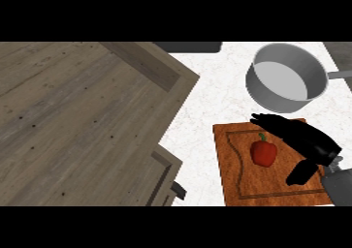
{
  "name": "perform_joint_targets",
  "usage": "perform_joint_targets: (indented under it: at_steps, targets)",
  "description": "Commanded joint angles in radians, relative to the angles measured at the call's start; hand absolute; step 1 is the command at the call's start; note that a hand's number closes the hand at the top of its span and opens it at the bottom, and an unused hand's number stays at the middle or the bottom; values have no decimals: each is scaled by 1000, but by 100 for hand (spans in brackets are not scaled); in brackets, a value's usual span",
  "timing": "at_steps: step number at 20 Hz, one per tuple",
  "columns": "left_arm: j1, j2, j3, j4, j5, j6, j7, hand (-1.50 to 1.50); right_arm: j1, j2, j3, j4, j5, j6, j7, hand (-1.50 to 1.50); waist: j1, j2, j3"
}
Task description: Pick the bell pepper from the cutting board and place it in the pot
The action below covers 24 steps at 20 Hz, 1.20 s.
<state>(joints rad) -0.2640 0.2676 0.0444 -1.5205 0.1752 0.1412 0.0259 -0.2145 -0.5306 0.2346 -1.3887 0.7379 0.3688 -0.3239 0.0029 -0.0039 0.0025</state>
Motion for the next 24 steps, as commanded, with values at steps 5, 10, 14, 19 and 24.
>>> perform_joint_targets:
  at_steps: [5, 10, 14, 19, 24]
  targets:
    - [-56, -32, 25, 6, -1, 4, 33, 0, -54, 107, 1, 178, 120, -75, -71, -150, -1, 5, -2]
    - [18, -58, -27, -140, -40, 49, 99, 0, -39, 128, -21, 183, 136, -81, -112, -150, 0, 3, -2]
    - [-1, -24, 10, -90, 2, 6, 91, 0, -56, 199, 59, 231, 207, -130, -141, 150, 2, 3, -2]
    - [-47, -60, 2, -3, -23, 24, 37, 0, -81, 238, 62, 329, 247, -256, -258, 150, 0, 7, -2]
    - [-12, -18, 29, 1, 11, -30, 10, 0, -61, 269, 74, 247, 289, -215, -186, 150, -3, 4, -3]
